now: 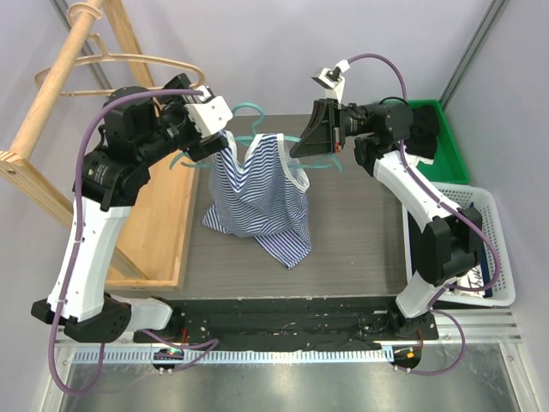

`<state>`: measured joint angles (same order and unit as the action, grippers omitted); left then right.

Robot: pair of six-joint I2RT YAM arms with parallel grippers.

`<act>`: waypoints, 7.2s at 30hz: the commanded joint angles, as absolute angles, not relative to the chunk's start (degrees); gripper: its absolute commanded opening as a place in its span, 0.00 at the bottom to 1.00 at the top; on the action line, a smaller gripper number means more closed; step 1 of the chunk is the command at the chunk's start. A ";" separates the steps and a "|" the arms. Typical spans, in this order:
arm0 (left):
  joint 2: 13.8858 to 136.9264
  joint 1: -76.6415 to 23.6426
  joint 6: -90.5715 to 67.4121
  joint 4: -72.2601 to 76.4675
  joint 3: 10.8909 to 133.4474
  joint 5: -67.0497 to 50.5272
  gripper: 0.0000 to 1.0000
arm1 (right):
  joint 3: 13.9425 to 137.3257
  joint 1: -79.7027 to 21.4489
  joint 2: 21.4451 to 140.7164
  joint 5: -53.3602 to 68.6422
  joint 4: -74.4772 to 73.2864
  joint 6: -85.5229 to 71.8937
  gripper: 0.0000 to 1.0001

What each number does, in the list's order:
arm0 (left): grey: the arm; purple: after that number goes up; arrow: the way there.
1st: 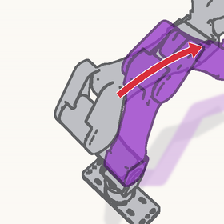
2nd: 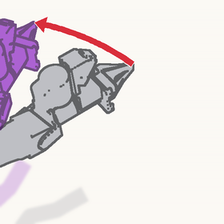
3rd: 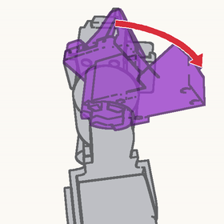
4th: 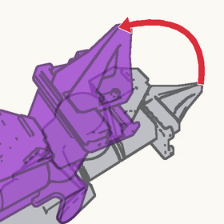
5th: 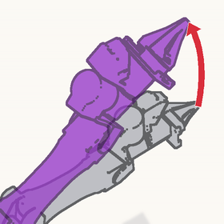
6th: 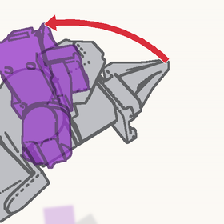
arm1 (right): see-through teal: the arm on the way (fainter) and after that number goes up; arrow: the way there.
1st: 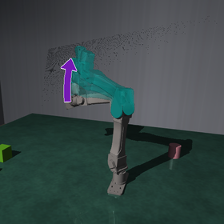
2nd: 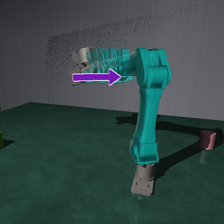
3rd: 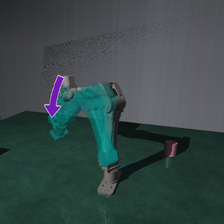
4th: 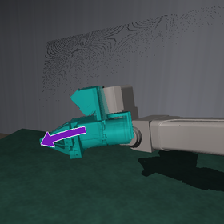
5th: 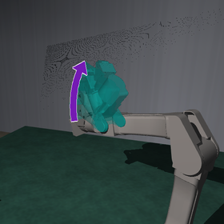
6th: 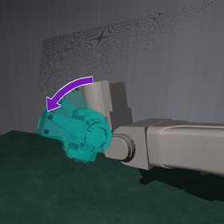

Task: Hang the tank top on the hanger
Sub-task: Hang the tank top on the hanger.

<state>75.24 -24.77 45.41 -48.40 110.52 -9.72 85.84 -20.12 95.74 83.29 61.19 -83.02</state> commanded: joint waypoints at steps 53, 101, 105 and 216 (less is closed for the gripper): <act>78.22 -41.31 70.41 -55.51 109.94 14.88 1.00 | 96.33 -21.62 85.61 68.64 6.50 -35.33 0.01; 66.39 -50.17 72.40 -29.06 91.29 -0.53 0.75 | 97.82 -18.63 85.43 62.84 -1.93 -31.81 0.01; 59.51 -54.65 82.78 -17.58 78.33 2.20 0.72 | 97.82 -18.11 85.87 63.19 -1.85 -32.34 0.01; 74.10 -58.62 91.93 -26.19 88.07 9.84 0.00 | 97.91 -22.94 74.80 54.78 -39.72 7.90 0.37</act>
<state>76.73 -58.76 90.63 -22.81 88.95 7.60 96.12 -22.83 78.26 60.01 -37.19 1.39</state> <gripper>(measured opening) 0.134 0.252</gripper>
